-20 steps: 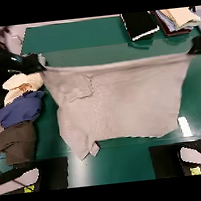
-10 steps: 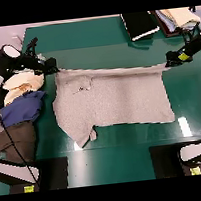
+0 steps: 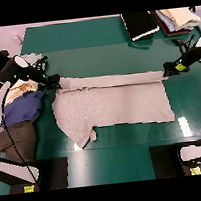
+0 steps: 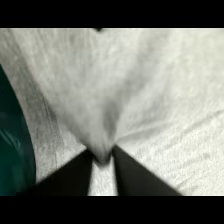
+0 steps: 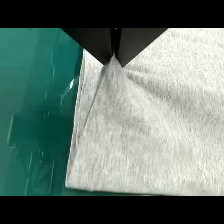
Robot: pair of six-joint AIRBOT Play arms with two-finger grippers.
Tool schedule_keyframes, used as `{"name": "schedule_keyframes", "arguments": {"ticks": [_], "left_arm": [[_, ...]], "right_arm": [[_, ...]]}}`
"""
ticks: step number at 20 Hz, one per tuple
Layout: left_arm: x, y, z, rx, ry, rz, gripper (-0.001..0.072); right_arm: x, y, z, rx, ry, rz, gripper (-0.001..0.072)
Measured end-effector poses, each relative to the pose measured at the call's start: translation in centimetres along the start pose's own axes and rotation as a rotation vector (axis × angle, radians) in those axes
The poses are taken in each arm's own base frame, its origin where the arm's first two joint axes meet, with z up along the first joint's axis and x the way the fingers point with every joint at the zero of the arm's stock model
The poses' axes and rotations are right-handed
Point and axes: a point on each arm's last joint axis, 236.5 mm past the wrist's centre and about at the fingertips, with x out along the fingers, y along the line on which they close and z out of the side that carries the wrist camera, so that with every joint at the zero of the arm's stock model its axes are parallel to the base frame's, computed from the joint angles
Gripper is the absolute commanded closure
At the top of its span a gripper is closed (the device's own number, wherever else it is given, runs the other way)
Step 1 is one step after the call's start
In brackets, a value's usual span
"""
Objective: Fold the shirts.
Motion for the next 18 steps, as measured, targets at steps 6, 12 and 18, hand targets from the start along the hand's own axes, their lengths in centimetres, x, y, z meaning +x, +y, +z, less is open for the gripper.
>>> {"name": "schedule_keyframes", "arguments": {"ticks": [6, 12, 18], "left_arm": [[-2.7, -0.5, -2.0, -0.018, 0.004, 0.04, 0.0211], [-4.1, 0.1, -13.2, -0.019, 0.089, 0.151, 0.0211], [-0.5, 0.3, -22.3, -0.154, 0.155, 0.081, 0.0211]], "right_arm": [[-2.1, 0.3, -1.1, 0.015, -0.016, 0.002, 0.0306], [-5.2, 1.8, -5.6, 0.013, -0.077, -0.005, 0.0306], [-7.2, 2.6, -7.2, 0.0, -0.173, -0.02, 0.0306]]}}
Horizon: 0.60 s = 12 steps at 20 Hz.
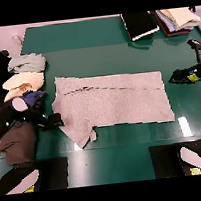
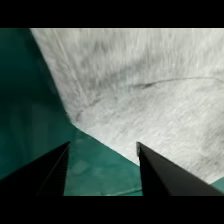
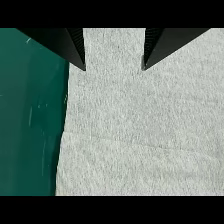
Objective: Fold the shirts.
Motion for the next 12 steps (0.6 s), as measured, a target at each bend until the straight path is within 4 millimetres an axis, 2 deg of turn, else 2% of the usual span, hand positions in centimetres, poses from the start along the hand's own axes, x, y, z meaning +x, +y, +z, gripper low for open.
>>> {"name": "schedule_keyframes", "arguments": {"ticks": [4, 5, 6, 7, 8, 11, 12], "left_arm": [[1.7, -1.7, -0.8, -0.068, -0.024, -0.118, 0.0213], [1.8, -2.3, -0.8, -0.081, -0.032, -0.15, 0.0256], [1.9, -2.6, -0.7, -0.084, -0.041, -0.167, 0.048], [2.1, -2.7, -0.6, -0.082, -0.05, -0.176, 0.0656], [2.0, -3.0, -0.4, -0.082, -0.061, -0.193, 0.0688], [1.9, -3.6, -0.6, -0.06, -0.057, -0.217, 0.0688], [1.8, -3.8, -0.6, -0.047, -0.057, -0.225, 0.0688]], "right_arm": [[-1.0, 0.3, -0.1, -0.008, -0.036, -0.004, 0.0306], [-1.2, 0.4, 0.0, -0.01, -0.044, -0.005, 0.0306], [-1.4, 0.4, -0.1, -0.012, -0.047, -0.005, 0.0306], [-1.6, 0.5, -0.2, -0.012, -0.047, -0.006, 0.0306], [-1.7, 0.4, -0.5, -0.009, -0.038, -0.007, 0.0306], [-1.1, -1.1, -2.8, 0.042, 0.029, -0.012, 0.0302], [-0.6, -2.1, -4.2, 0.076, 0.07, -0.021, 0.0237]]}}
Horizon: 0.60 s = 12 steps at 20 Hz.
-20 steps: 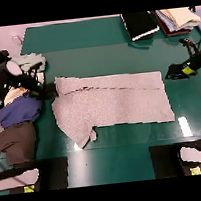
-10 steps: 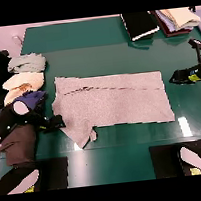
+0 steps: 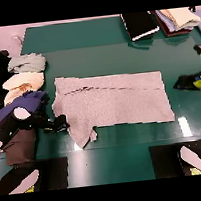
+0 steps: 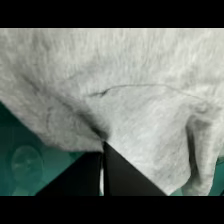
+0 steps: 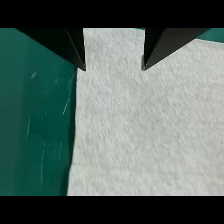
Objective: Fold the shirts.
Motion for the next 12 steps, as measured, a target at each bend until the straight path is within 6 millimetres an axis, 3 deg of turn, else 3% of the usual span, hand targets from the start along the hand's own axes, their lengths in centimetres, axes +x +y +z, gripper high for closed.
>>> {"name": "schedule_keyframes", "arguments": {"ticks": [1, 4, 8, 10, 12], "left_arm": [[-0.1, -0.3, 0.0, 0.014, 0.003, -0.007, 0.0688], [-0.5, -0.8, -0.1, 0.059, 0.013, -0.017, 0.0688], [-0.7, -1.0, -0.1, 0.085, 0.015, -0.022, 0.0688], [-0.7, -1.1, -0.1, 0.09, 0.017, -0.022, 0.0689], [-0.8, -1.2, -0.2, 0.094, 0.022, -0.024, 0.069]], "right_arm": [[0.7, -1.2, -1.4, 0.04, 0.041, -0.007, 0.0151], [3.1, -4.7, -7.0, 0.196, 0.187, -0.017, 0.0156], [6.5, -5.4, -13.0, 0.34, 0.355, 0.039, 0.016], [8.0, -4.2, -13.9, 0.37, 0.38, 0.097, 0.0232], [9.1, -2.5, -13.8, 0.367, 0.385, 0.149, 0.0362]]}}
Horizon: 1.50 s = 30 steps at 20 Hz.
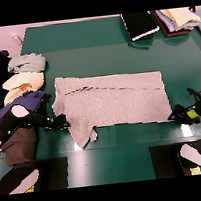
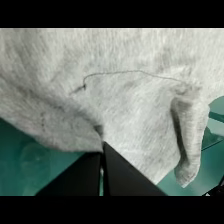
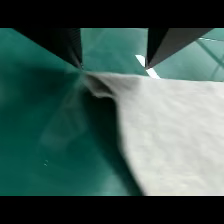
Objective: Fold the shirts.
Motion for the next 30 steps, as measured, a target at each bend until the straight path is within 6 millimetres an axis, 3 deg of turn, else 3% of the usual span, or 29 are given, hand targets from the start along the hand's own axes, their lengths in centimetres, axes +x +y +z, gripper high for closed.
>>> {"name": "schedule_keyframes", "arguments": {"ticks": [3, 4, 7, 9, 12, 15, 18, 23, 28, 29, 30], "left_arm": [[-0.8, -0.3, 0.1, 0.033, -0.015, 0.011, 0.069], [-1.4, -0.3, 0.2, 0.047, -0.03, 0.025, 0.069], [-3.1, 0.0, -0.9, 0.083, -0.034, 0.073, 0.069], [-4.2, -0.1, -2.4, 0.108, -0.008, 0.088, 0.0689], [-5.3, -0.3, -4.4, 0.126, 0.036, 0.1, 0.0689], [-6.3, -0.9, -3.8, 0.151, 0.016, 0.107, 0.069], [-7.3, -1.9, -0.2, 0.181, -0.073, 0.115, 0.0689], [-8.7, -2.8, 8.6, 0.231, -0.195, 0.178, 0.0688], [-7.6, -2.7, 15.9, 0.25, -0.231, 0.218, 0.0687], [-7.2, -2.6, 17.1, 0.25, -0.241, 0.222, 0.0662], [-7.0, -2.6, 18.0, 0.252, -0.252, 0.225, 0.0326]], "right_arm": [[0.9, 1.6, 1.4, -0.052, -0.028, 0.01, 0.0659], [1.0, 2.0, 1.9, -0.072, -0.044, 0.006, 0.07], [0.1, 2.7, 2.9, -0.151, -0.094, -0.038, 0.0701], [-1.3, 3.0, 2.0, -0.21, -0.092, -0.077, 0.0701], [-4.1, 1.9, 0.8, -0.279, -0.114, -0.187, 0.0701], [-6.8, 2.2, 1.0, -0.321, -0.176, -0.245, 0.0701], [-8.2, 3.7, 2.6, -0.369, -0.214, -0.272, 0.0702], [-9.2, 7.9, 8.6, -0.448, -0.26, -0.287, 0.0701], [-8.7, 11.0, 13.9, -0.483, -0.249, -0.29, 0.0699], [-8.4, 11.5, 14.8, -0.481, -0.243, -0.281, 0.0669], [-8.3, 12.0, 15.6, -0.478, -0.241, -0.267, 0.0471]]}}
